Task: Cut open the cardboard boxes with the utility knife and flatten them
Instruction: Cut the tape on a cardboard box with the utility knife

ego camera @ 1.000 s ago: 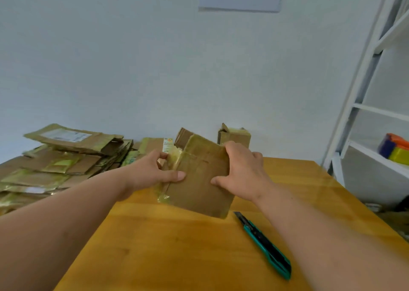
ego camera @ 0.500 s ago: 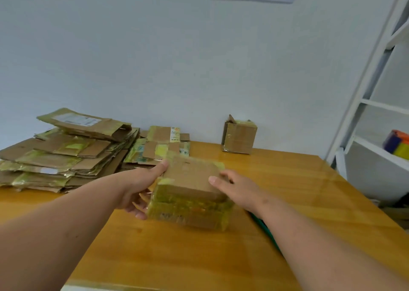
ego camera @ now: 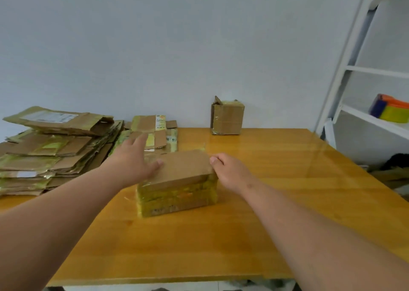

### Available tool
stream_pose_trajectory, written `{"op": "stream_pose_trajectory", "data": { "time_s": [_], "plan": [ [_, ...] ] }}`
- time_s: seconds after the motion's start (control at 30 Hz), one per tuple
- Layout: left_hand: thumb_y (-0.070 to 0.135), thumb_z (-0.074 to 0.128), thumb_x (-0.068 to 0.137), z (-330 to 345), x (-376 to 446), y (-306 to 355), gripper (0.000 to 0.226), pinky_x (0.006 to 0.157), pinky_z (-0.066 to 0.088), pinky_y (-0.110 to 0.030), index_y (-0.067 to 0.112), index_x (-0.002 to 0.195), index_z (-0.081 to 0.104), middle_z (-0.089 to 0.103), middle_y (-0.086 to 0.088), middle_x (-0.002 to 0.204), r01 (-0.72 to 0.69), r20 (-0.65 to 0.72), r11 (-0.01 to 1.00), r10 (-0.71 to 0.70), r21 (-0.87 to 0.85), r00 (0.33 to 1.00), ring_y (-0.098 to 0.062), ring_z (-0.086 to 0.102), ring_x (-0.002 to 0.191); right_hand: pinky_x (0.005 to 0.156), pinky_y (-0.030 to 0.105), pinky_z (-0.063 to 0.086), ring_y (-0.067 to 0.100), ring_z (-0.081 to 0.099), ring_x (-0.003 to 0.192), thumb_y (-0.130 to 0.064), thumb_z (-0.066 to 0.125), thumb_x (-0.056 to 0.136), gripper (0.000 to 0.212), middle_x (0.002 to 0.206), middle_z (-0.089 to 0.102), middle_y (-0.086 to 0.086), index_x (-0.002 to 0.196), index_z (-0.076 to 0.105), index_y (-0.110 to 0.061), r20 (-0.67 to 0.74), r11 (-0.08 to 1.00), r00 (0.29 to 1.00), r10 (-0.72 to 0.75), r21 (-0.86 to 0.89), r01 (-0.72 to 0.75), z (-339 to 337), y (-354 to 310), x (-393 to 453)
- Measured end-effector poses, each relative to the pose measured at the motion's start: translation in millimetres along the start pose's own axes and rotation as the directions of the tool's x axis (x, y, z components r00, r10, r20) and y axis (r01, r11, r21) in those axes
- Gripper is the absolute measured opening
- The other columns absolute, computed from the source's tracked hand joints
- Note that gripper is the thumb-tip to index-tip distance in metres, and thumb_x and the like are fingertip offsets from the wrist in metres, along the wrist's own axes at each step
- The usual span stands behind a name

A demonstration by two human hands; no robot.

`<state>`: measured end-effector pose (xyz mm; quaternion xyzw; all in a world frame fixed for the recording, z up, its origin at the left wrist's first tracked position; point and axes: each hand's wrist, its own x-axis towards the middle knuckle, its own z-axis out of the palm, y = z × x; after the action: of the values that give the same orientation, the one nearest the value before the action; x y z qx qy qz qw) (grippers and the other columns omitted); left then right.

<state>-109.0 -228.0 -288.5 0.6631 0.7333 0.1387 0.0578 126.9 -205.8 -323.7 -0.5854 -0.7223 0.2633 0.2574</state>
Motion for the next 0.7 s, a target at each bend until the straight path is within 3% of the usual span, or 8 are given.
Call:
{"op": "stream_pose_trajectory", "data": {
  "time_s": [0.1, 0.17, 0.23, 0.33, 0.43, 0.57, 0.7],
  "plan": [
    [0.062, 0.032, 0.095, 6.6, -0.3, 21.7, 0.068, 0.114, 0.029, -0.052, 0.036, 0.154, 0.010, 0.018, -0.001, 0.160, -0.211, 0.103, 0.953, 0.193, 0.218, 0.976, -0.032, 0.021, 0.144, 0.081, 0.037, 0.045, 0.032, 0.057, 0.100, -0.032, 0.033, 0.106, 0.033, 0.101, 0.061, 0.009, 0.104, 0.059, -0.011, -0.131, 0.983, 0.989, 0.066, -0.160, -0.087, -4.3, 23.1, 1.3],
    [0.071, 0.025, 0.091, 10.5, -1.2, 36.6, 0.073, 0.116, 0.024, -0.052, 0.038, 0.154, 0.009, 0.013, 0.002, 0.161, -0.282, 0.219, 0.927, 0.230, 0.248, 0.948, -0.031, 0.015, 0.146, 0.089, 0.039, 0.049, 0.031, 0.057, 0.109, -0.034, 0.039, 0.102, 0.032, 0.117, 0.063, 0.008, 0.118, 0.060, -0.016, -0.175, 0.920, 0.975, 0.138, -0.341, -0.192, -11.6, 37.1, -1.6],
    [0.078, 0.021, 0.085, 14.6, -1.0, 46.7, 0.080, 0.117, 0.019, -0.053, 0.040, 0.153, 0.004, 0.007, 0.005, 0.163, -0.310, 0.301, 0.918, 0.232, 0.246, 0.925, -0.029, 0.009, 0.148, 0.094, 0.041, 0.046, 0.031, 0.052, 0.120, -0.046, 0.044, 0.099, 0.041, 0.130, 0.056, 0.006, 0.129, 0.056, -0.020, -0.150, 0.817, 0.952, 0.267, -0.489, -0.306, -19.6, 46.7, -8.8],
    [0.086, 0.016, 0.075, 21.8, 2.1, 48.6, 0.090, 0.119, 0.015, -0.053, 0.044, 0.153, -0.002, 0.001, 0.008, 0.163, -0.319, 0.376, 0.911, 0.208, 0.262, 0.903, -0.026, 0.006, 0.149, 0.087, 0.039, 0.046, 0.028, 0.055, 0.110, -0.055, 0.048, 0.095, 0.041, 0.112, 0.055, 0.005, 0.116, 0.060, -0.021, -0.055, 0.729, 0.923, 0.382, -0.595, -0.338, -25.5, 62.2, -18.0],
    [0.088, 0.013, 0.070, 24.4, 6.1, 46.8, 0.094, 0.118, 0.021, -0.050, 0.045, 0.152, 0.001, 0.005, 0.011, 0.163, -0.315, 0.376, 0.915, 0.207, 0.251, 0.903, -0.025, 0.016, 0.148, 0.077, 0.037, 0.048, 0.026, 0.057, 0.101, -0.046, 0.053, 0.098, 0.035, 0.113, 0.051, 0.005, 0.116, 0.060, -0.017, 0.010, 0.757, 0.930, 0.369, -0.583, -0.294, -24.8, 73.3, -22.6],
    [0.078, 0.020, 0.079, 17.0, 8.0, 48.7, 0.081, 0.115, 0.023, -0.040, 0.043, 0.152, 0.015, 0.021, 0.007, 0.160, -0.287, 0.368, 0.944, 0.211, 0.163, 0.905, -0.024, 0.027, 0.144, 0.082, 0.040, 0.051, 0.027, 0.055, 0.101, -0.035, 0.046, 0.102, 0.028, 0.120, 0.049, 0.007, 0.122, 0.052, -0.017, -0.006, 0.847, 0.961, 0.277, -0.471, -0.247, -19.5, 74.7, -23.8],
    [0.085, 0.024, 0.075, 2.2, 15.8, 48.6, 0.080, 0.107, 0.034, -0.040, 0.049, 0.146, 0.030, 0.043, -0.003, 0.150, -0.206, 0.350, 0.977, 0.172, 0.062, 0.921, -0.028, 0.043, 0.133, 0.065, 0.041, 0.048, 0.025, 0.057, 0.079, -0.026, 0.044, 0.102, 0.013, 0.095, 0.054, 0.003, 0.113, 0.038, -0.021, -0.092, 0.967, 0.985, 0.145, -0.199, -0.161, -18.5, 69.6, -25.5]
  ]
}}
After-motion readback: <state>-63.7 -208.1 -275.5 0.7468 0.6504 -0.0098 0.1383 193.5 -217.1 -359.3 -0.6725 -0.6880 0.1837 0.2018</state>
